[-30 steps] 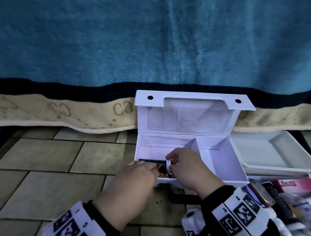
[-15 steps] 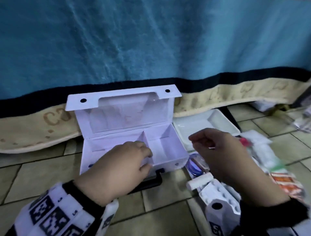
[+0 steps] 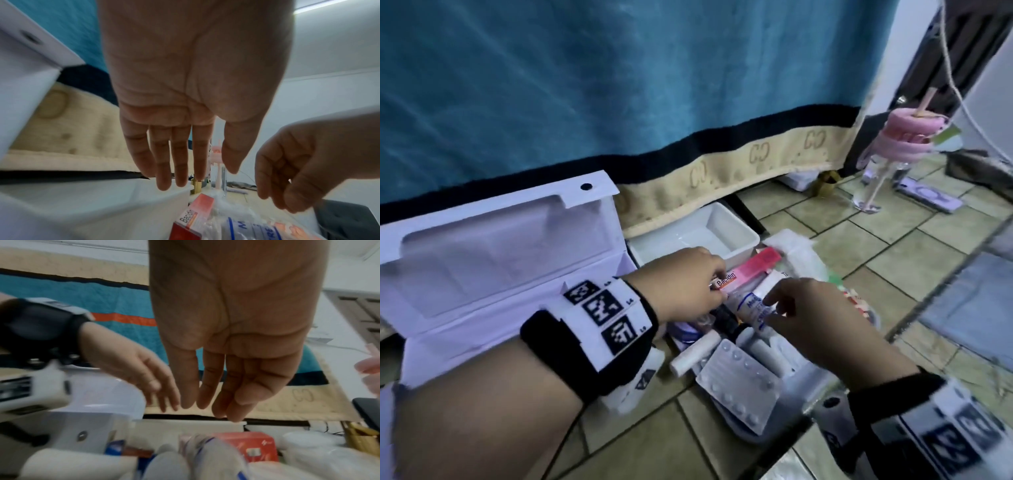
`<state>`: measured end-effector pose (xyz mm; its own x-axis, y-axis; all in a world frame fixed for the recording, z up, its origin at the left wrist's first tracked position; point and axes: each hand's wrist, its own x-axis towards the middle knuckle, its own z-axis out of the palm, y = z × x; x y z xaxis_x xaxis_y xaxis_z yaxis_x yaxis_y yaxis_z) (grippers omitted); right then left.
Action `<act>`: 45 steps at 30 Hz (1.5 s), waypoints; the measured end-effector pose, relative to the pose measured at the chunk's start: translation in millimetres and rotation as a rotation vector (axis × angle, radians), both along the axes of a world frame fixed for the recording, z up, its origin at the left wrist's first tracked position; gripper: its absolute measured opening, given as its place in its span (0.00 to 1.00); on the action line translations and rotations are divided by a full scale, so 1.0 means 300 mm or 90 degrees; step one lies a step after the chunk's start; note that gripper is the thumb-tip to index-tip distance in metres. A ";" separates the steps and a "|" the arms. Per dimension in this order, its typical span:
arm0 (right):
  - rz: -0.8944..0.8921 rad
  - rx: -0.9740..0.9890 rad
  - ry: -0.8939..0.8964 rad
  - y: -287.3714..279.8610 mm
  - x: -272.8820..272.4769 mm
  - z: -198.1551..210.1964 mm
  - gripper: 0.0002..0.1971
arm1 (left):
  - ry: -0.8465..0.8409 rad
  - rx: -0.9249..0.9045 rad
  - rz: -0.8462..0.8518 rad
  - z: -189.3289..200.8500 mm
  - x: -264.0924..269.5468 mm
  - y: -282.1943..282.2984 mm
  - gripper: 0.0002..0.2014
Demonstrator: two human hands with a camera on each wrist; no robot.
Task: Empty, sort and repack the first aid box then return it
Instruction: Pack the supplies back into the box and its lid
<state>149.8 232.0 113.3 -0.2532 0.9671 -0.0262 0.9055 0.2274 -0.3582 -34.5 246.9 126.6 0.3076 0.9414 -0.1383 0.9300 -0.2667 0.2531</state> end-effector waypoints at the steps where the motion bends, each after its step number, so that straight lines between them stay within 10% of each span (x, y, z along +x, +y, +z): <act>1: 0.020 0.000 -0.008 -0.009 -0.018 -0.014 0.04 | 0.010 -0.003 -0.003 -0.003 0.018 0.026 0.19; 35: 0.091 0.008 -0.102 -0.040 -0.135 -0.075 0.13 | 0.227 -0.022 0.001 -0.113 0.157 0.160 0.11; 45: 0.080 0.082 -0.078 -0.034 -0.125 -0.086 0.16 | 0.041 -0.017 0.117 -0.115 0.135 0.159 0.20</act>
